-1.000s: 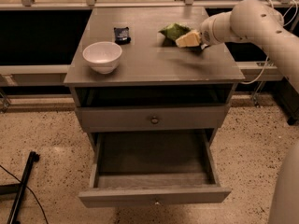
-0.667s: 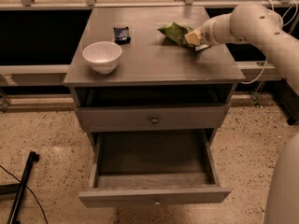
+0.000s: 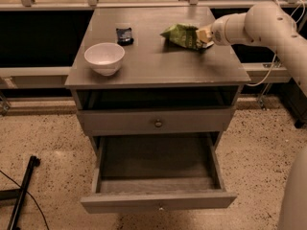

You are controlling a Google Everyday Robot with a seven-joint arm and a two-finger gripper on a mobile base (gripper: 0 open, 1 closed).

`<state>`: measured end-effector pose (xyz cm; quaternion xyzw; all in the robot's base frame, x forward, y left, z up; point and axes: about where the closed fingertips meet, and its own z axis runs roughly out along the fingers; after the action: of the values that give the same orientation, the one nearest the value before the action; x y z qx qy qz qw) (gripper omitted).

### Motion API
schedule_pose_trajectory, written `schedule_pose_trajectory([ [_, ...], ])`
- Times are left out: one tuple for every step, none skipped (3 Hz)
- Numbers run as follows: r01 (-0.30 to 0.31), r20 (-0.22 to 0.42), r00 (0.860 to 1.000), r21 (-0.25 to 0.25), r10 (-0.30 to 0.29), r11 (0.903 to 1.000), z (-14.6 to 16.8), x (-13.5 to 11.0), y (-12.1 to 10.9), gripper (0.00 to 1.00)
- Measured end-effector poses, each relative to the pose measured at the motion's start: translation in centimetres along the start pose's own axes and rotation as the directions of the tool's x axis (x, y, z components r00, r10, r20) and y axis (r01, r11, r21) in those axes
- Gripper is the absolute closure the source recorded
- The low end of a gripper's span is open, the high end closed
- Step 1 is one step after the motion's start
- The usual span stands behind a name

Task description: Place green jalapeno chip bag into middle drawer

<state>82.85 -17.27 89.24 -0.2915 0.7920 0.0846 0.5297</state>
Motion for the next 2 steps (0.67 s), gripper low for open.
schedule_pose_trajectory([
  [0.027, 0.084, 0.996, -0.07, -0.022, 0.9972, -3.7, -1.6, 1.8, 1.0],
  [0.142, 0.137, 0.983, -0.153, -0.121, 0.9779, -9.7, -2.0, 5.9, 1.0],
])
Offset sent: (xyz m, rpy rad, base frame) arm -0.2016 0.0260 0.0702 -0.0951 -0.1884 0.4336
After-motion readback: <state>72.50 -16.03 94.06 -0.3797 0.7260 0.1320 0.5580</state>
